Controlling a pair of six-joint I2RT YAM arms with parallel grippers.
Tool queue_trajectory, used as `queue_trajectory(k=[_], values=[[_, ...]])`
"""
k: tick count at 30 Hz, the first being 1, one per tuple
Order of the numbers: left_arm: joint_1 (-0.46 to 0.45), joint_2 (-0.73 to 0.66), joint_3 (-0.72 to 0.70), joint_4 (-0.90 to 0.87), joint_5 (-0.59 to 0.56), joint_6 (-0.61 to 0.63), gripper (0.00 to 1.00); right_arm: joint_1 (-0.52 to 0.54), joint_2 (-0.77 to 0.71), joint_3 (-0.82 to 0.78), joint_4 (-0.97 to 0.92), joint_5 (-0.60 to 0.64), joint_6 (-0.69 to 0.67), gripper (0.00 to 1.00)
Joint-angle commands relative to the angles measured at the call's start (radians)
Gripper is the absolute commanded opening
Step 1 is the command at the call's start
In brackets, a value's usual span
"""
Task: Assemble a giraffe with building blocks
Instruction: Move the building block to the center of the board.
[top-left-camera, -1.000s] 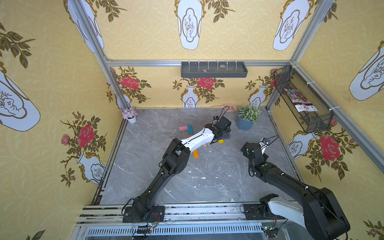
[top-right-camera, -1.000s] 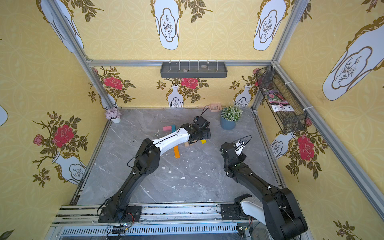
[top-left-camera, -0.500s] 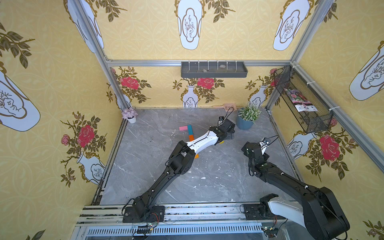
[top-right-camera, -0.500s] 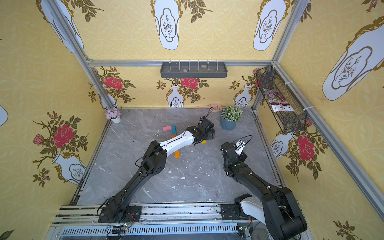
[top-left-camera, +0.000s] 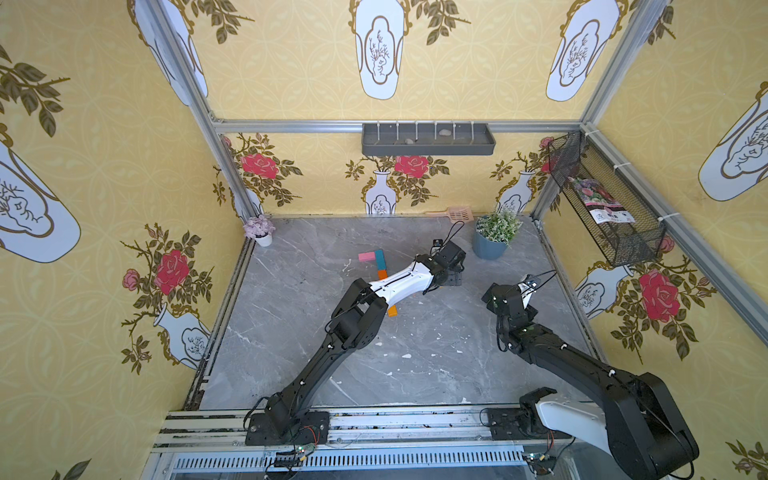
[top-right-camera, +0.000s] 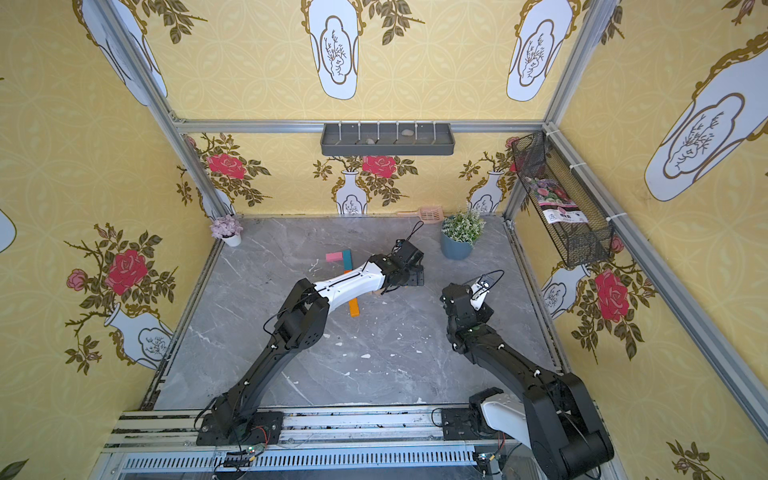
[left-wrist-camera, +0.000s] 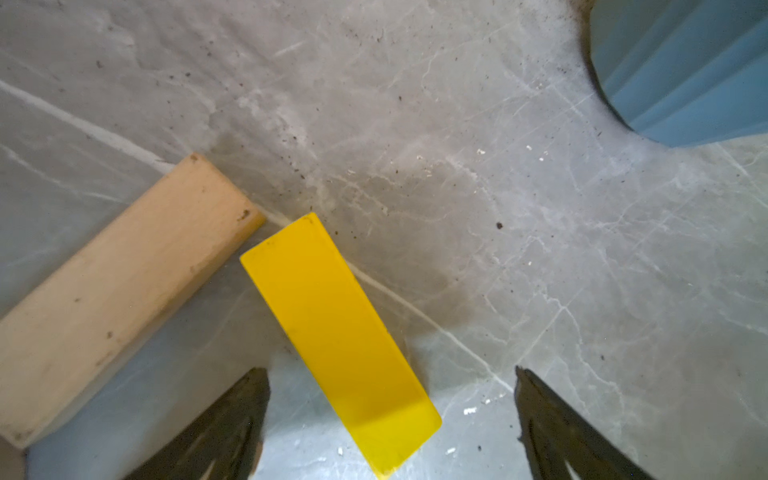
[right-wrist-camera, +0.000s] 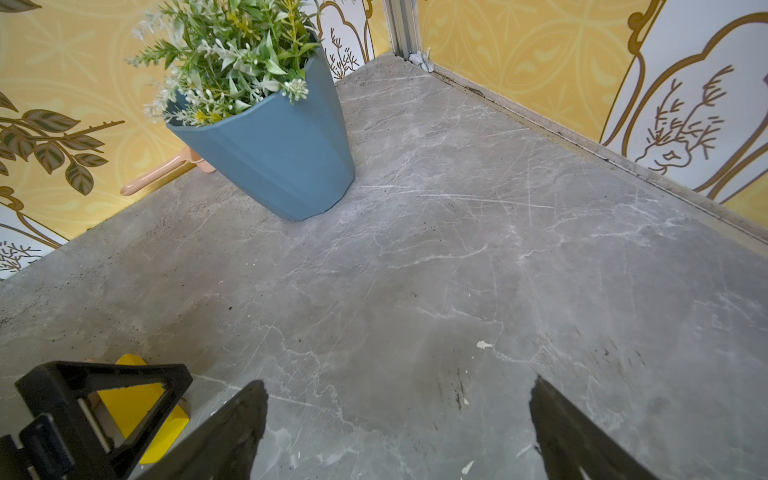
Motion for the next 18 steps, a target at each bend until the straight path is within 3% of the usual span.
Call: queue_trajectory(k=[1, 7, 15, 18], values=[[0.002, 0.037, 0.018, -0.025, -0.007, 0.005, 0.94, -0.001, -0.005, -0.003, 0.037, 0.003, -0.008, 0.98], [0.001, 0.109, 0.097, -0.074, -0.045, 0.018, 0.86, 0.0, -0.032, -0.01, 0.016, 0.027, 0.013, 0.98], [-0.001, 0.122, 0.09, -0.073, -0.03, 0.036, 0.56, -0.002, -0.047, -0.023, 0.032, 0.028, 0.014, 0.98], [-0.002, 0.118, 0.076, -0.069, -0.002, 0.099, 0.43, -0.001, -0.033, -0.011, 0.021, 0.03, 0.015, 0.98]])
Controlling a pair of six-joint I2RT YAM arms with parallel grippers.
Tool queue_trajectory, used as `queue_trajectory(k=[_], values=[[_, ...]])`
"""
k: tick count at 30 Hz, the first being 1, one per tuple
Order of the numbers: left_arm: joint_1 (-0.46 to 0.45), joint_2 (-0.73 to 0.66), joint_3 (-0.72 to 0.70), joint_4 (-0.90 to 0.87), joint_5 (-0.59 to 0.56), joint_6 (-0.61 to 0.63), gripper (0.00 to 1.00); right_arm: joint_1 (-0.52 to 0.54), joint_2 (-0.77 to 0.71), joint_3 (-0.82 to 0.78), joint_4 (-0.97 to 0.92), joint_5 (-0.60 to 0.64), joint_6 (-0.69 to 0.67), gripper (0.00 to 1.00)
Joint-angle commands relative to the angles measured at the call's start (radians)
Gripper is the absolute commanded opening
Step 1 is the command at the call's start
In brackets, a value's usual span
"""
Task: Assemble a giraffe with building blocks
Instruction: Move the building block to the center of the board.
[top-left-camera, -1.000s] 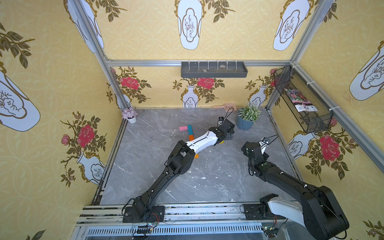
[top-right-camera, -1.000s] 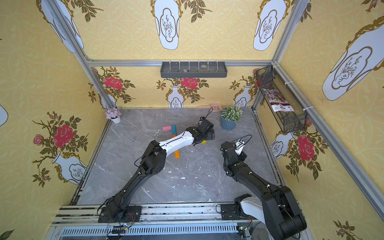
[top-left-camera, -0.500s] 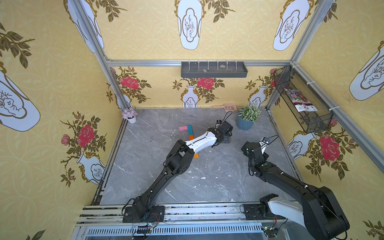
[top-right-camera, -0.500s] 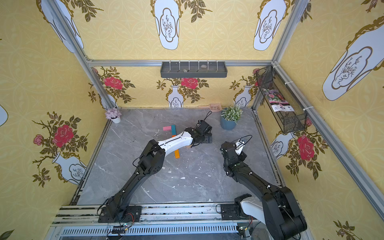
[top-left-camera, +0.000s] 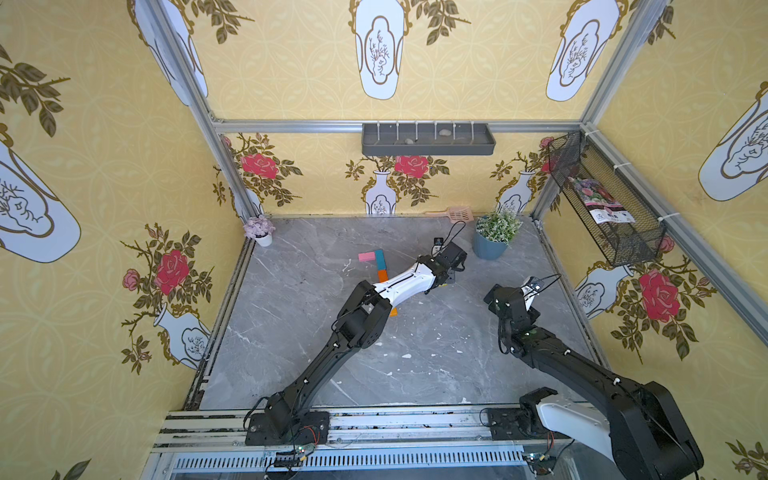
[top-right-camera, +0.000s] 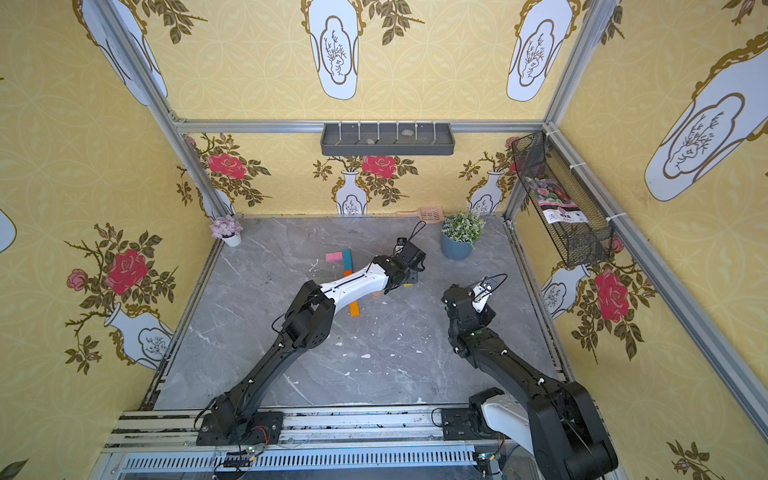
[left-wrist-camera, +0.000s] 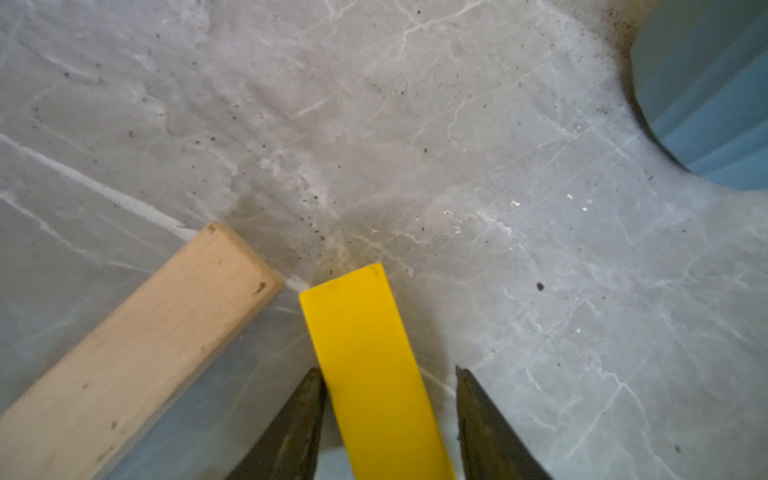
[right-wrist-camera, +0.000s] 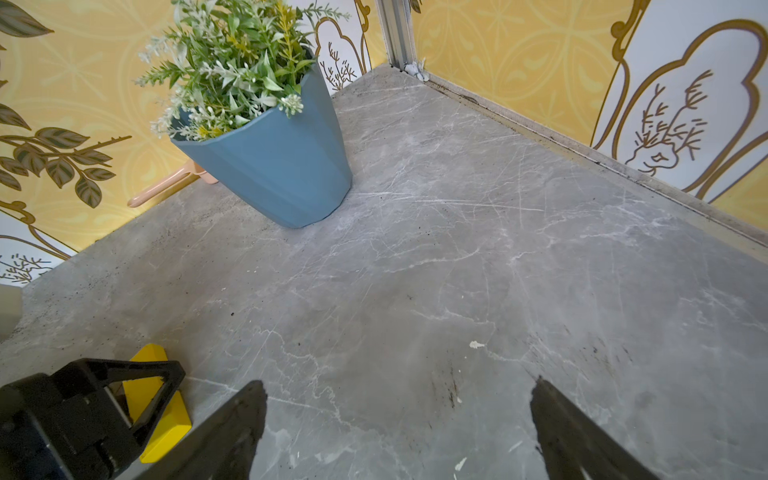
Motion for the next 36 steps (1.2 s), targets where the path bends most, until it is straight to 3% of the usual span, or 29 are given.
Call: queue_trajectory(k=[1, 7, 11, 20, 24, 27, 31, 34, 36], values=[[-0.007, 0.02, -0.032, -0.07, 0.099, 0.064, 0.41, 0.0, 0.007, 0.011, 0.027, 0.017, 0.007, 0.98], [-0.034, -0.041, -0.141, -0.006, 0.199, 0.25, 0.34, 0.0, -0.023, -0.001, 0.019, 0.033, 0.023, 0.98], [-0.045, -0.076, -0.161, -0.056, 0.277, 0.366, 0.33, 0.0, -0.059, -0.022, 0.026, 0.062, 0.03, 0.97], [-0.045, -0.312, -0.452, -0.076, 0.36, 0.486, 0.35, -0.002, -0.075, -0.023, 0.008, 0.072, 0.048, 0.98], [-0.047, -0.369, -0.523, -0.1, 0.417, 0.534, 0.35, -0.003, -0.07, -0.028, 0.04, 0.022, 0.04, 0.98], [-0.048, -0.383, -0.538, -0.134, 0.416, 0.563, 0.34, -0.004, -0.051, -0.014, 0.029, 0.021, 0.038, 0.98], [-0.054, -0.401, -0.55, -0.164, 0.335, 0.607, 0.34, -0.007, -0.051, -0.003, -0.01, 0.042, 0.048, 0.98], [-0.066, -0.404, -0.544, -0.186, 0.257, 0.63, 0.44, -0.006, -0.069, -0.018, -0.001, 0.031, 0.047, 0.97], [-0.082, -0.406, -0.545, -0.188, 0.207, 0.633, 0.65, -0.008, -0.075, -0.024, 0.001, 0.025, 0.046, 0.97]])
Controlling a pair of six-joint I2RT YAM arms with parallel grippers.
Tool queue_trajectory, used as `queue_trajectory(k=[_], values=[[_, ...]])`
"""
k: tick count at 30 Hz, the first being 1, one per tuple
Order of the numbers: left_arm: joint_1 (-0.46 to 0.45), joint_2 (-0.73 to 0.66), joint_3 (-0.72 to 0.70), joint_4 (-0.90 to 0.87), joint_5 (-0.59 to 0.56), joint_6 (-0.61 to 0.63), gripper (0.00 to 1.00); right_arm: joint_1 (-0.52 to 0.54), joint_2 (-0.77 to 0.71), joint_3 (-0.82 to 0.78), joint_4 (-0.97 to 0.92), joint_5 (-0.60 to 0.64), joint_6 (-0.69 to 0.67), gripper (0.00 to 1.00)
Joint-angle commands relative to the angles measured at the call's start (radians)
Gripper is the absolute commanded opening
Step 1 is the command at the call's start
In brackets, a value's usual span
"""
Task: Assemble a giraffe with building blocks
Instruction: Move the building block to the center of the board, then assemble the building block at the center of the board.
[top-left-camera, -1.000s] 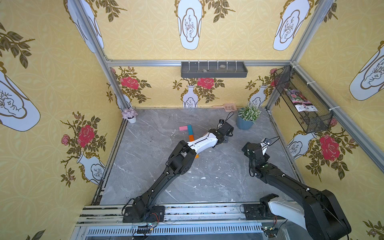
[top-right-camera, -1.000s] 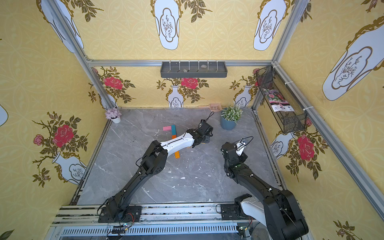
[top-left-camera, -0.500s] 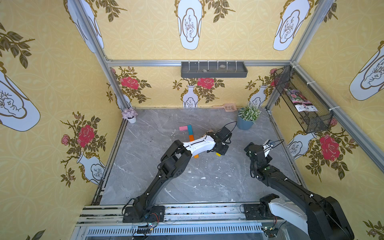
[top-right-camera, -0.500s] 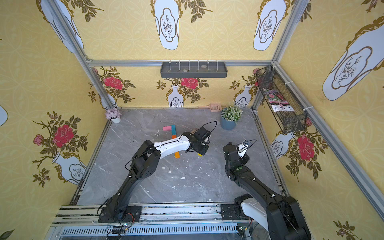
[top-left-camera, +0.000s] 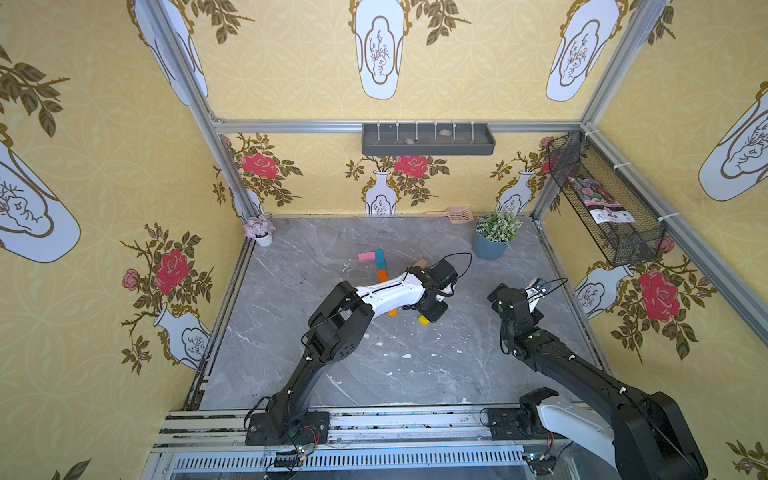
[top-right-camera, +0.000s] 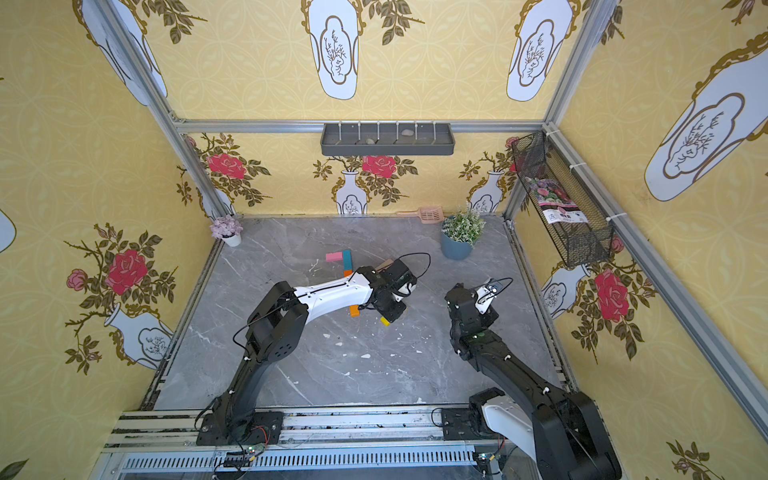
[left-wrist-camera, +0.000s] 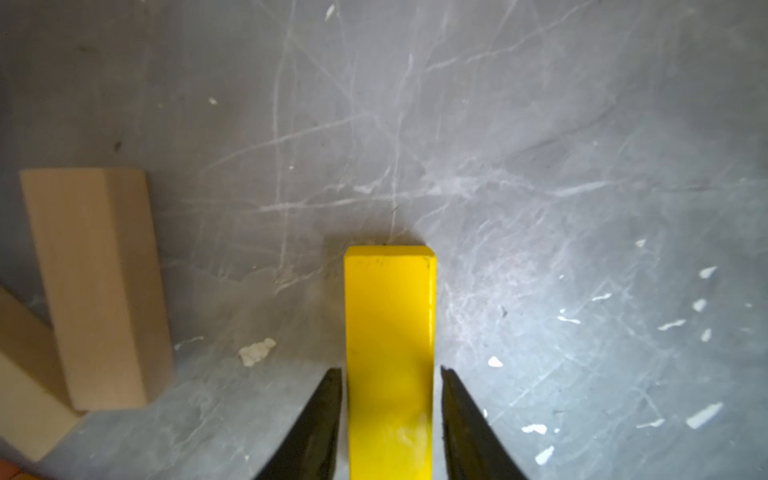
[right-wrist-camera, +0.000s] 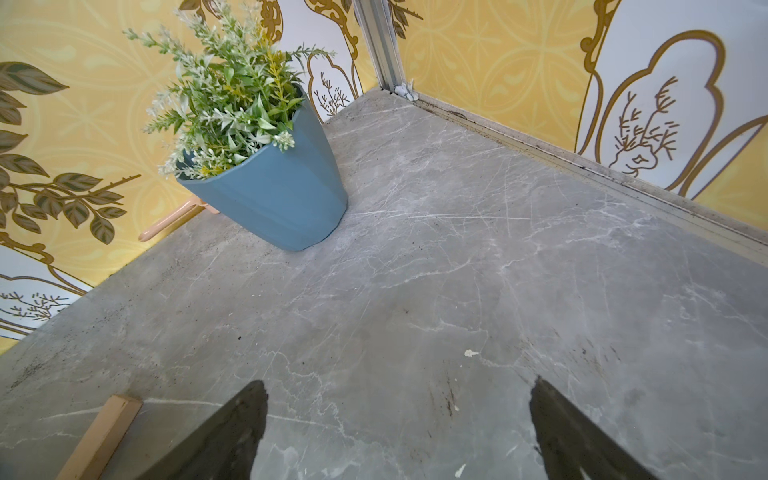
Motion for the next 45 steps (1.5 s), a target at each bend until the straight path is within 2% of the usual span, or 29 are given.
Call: queue_trajectory(k=[1, 2, 3, 7, 9, 11, 14, 16, 20, 24, 27, 29, 31, 38, 42, 45], values=[[-0.023, -0.004, -0.006, -0.031, -0.112, 0.033, 0.73, -0.003, -0.005, -0.007, 0.007, -0.002, 0.001, 0.98], [-0.033, -0.006, -0.009, -0.024, -0.154, 0.03, 0.81, -0.006, -0.002, -0.006, 0.007, -0.002, 0.0, 0.98], [-0.048, -0.006, -0.011, -0.015, -0.222, 0.022, 0.84, -0.007, 0.001, -0.002, 0.006, -0.002, -0.001, 0.98], [-0.109, 0.023, 0.051, -0.036, -0.555, -0.067, 0.88, -0.008, 0.004, 0.003, -0.001, -0.006, -0.003, 0.98], [-0.121, 0.035, 0.102, -0.081, -0.654, -0.159, 0.91, -0.011, 0.003, 0.0, -0.001, -0.007, -0.001, 0.98], [-0.123, 0.022, 0.124, -0.112, -0.686, -0.249, 1.0, -0.014, 0.002, -0.001, -0.005, -0.01, -0.001, 0.98], [-0.122, -0.037, 0.086, -0.076, -0.683, -0.314, 0.99, -0.018, -0.007, 0.0, -0.019, -0.003, 0.002, 0.97], [-0.122, -0.081, 0.013, 0.029, -0.713, -0.327, 0.99, -0.02, -0.021, -0.002, -0.03, 0.012, 0.001, 0.97], [-0.117, -0.203, -0.202, 0.325, -0.595, -0.275, 0.99, -0.021, -0.045, -0.017, -0.04, 0.065, 0.015, 0.98], [-0.081, -0.24, -0.219, 0.347, -0.412, -0.274, 0.99, -0.025, -0.071, -0.054, 0.023, 0.038, -0.02, 0.98], [-0.047, -0.231, -0.204, 0.341, -0.181, -0.269, 0.99, -0.027, -0.083, -0.064, 0.047, 0.015, -0.038, 0.97], [-0.034, -0.22, -0.232, 0.397, -0.026, -0.225, 0.93, -0.028, -0.082, -0.062, 0.045, 0.008, -0.038, 0.97], [-0.032, -0.208, -0.244, 0.411, 0.052, -0.157, 0.9, -0.028, -0.076, -0.056, 0.047, 0.003, -0.041, 0.97], [-0.025, -0.145, -0.181, 0.16, 0.032, 0.121, 0.86, -0.033, -0.048, -0.044, 0.039, -0.007, -0.039, 0.98], [-0.012, -0.144, -0.212, 0.169, 0.039, 0.145, 0.81, -0.037, -0.042, -0.04, 0.036, -0.013, -0.041, 0.98], [-0.009, -0.12, -0.216, 0.18, 0.004, 0.15, 0.77, -0.039, -0.045, -0.039, 0.037, -0.02, -0.041, 0.98]])
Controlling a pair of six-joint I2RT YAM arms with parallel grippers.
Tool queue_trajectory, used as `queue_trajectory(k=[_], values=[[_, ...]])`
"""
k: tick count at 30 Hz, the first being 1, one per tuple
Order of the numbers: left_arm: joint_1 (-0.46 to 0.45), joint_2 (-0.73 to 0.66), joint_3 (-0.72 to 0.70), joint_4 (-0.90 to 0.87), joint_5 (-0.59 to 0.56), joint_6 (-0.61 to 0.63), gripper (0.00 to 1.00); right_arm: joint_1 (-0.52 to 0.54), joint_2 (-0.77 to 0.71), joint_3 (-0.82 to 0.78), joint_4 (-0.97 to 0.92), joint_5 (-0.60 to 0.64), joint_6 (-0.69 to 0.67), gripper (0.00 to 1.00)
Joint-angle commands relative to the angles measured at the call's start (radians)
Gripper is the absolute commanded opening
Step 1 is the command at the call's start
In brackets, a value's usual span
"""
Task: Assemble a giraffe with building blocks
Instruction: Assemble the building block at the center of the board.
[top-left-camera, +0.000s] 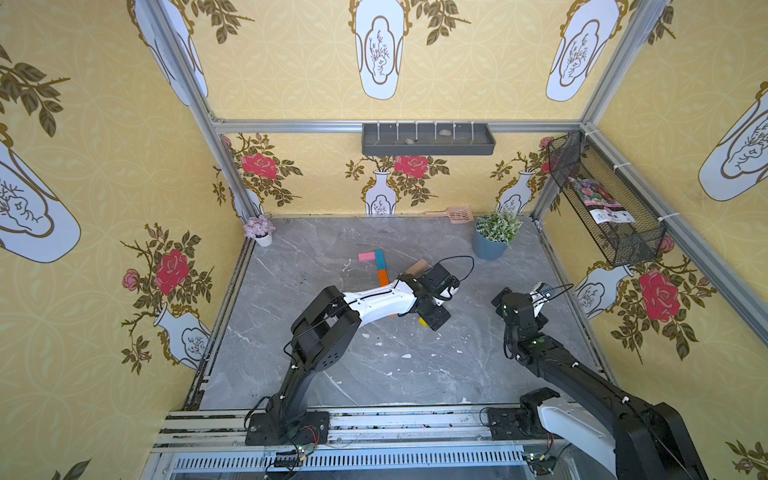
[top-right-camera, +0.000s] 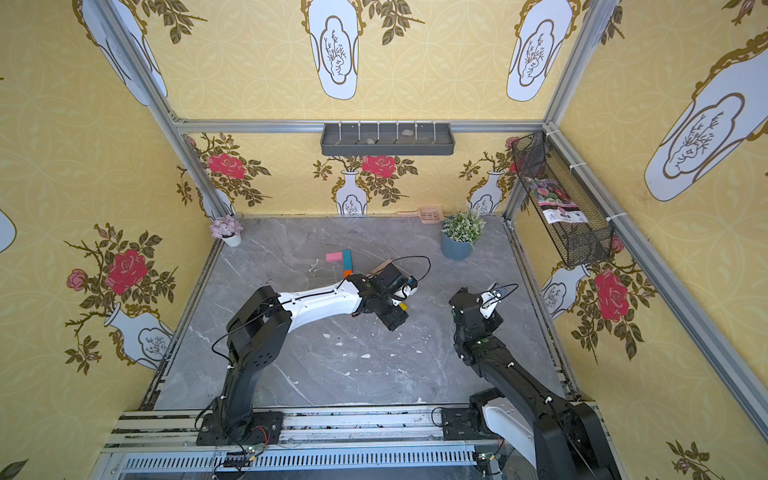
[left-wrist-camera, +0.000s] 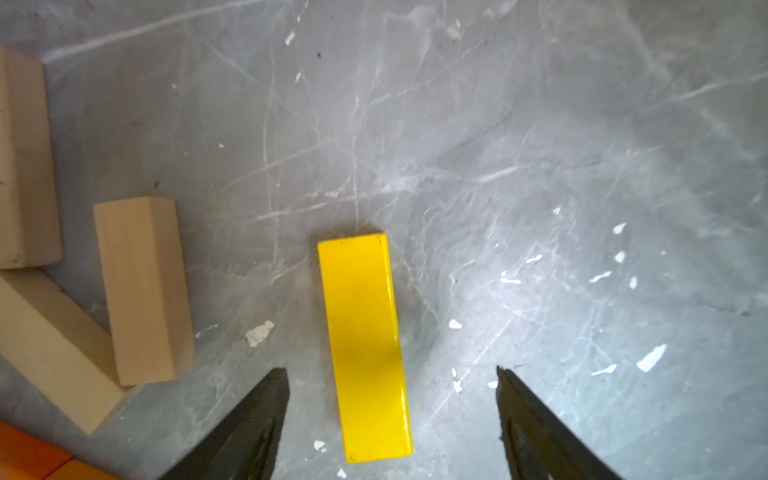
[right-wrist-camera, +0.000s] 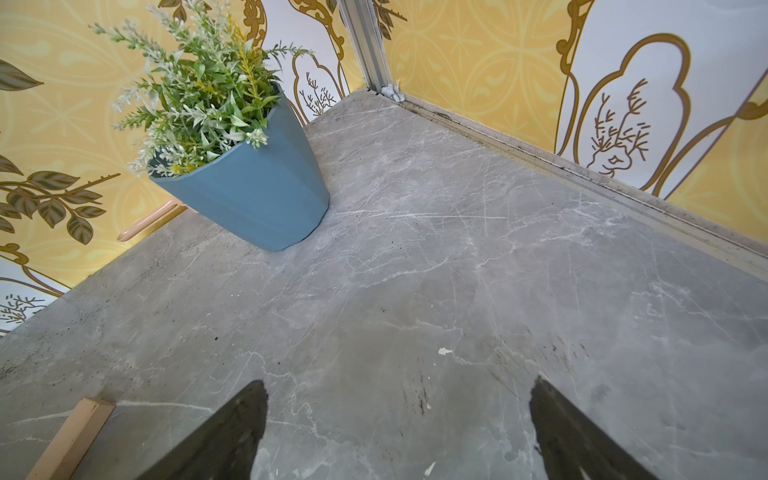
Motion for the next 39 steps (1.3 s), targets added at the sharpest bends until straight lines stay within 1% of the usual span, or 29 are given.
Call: queue_trajectory(k=[1, 3, 7, 10, 11, 15, 17, 19, 24, 27, 30, 35, 39], values=[[0.004, 0.042, 0.008, -0.024, -0.017, 0.048, 0.74, -0.001, 0.0, 0.007, 0.032, -0.012, -0.01, 0.97], [0.005, 0.081, 0.047, -0.053, -0.017, 0.066, 0.69, -0.004, 0.005, 0.005, 0.042, -0.019, -0.012, 0.98], [0.005, 0.138, 0.11, -0.107, -0.015, 0.103, 0.63, -0.005, 0.024, 0.018, 0.036, -0.025, -0.014, 0.98], [0.007, 0.132, 0.11, -0.12, -0.048, 0.129, 0.49, -0.005, 0.022, 0.024, 0.022, -0.024, -0.012, 0.98], [0.008, 0.124, 0.103, -0.121, -0.058, 0.145, 0.47, -0.005, 0.017, 0.022, 0.02, -0.024, -0.012, 0.98], [0.008, 0.09, 0.051, -0.108, -0.08, 0.232, 0.47, -0.005, -0.009, 0.01, 0.02, -0.026, -0.01, 0.97], [0.009, 0.056, -0.012, -0.067, -0.049, 0.313, 0.5, -0.006, -0.009, 0.006, 0.031, -0.035, -0.013, 0.98], [0.011, 0.03, -0.044, -0.035, -0.039, 0.345, 0.51, -0.006, 0.003, 0.01, 0.034, -0.041, -0.011, 0.97], [0.056, 0.029, 0.012, -0.083, 0.064, 0.325, 0.51, -0.01, 0.035, 0.027, 0.023, -0.047, -0.009, 0.98], [0.06, 0.045, 0.036, -0.094, 0.067, 0.327, 0.51, -0.011, 0.031, 0.028, 0.024, -0.053, -0.011, 0.98], [0.059, 0.056, 0.054, -0.098, 0.068, 0.307, 0.55, -0.012, 0.023, 0.023, 0.03, -0.059, -0.015, 0.98], [0.057, 0.082, 0.083, -0.096, 0.08, 0.263, 0.59, -0.013, 0.034, 0.019, 0.04, -0.066, -0.017, 0.98], [0.055, 0.097, 0.101, -0.088, 0.075, 0.251, 0.59, -0.014, 0.042, 0.025, 0.038, -0.068, -0.017, 0.97]])
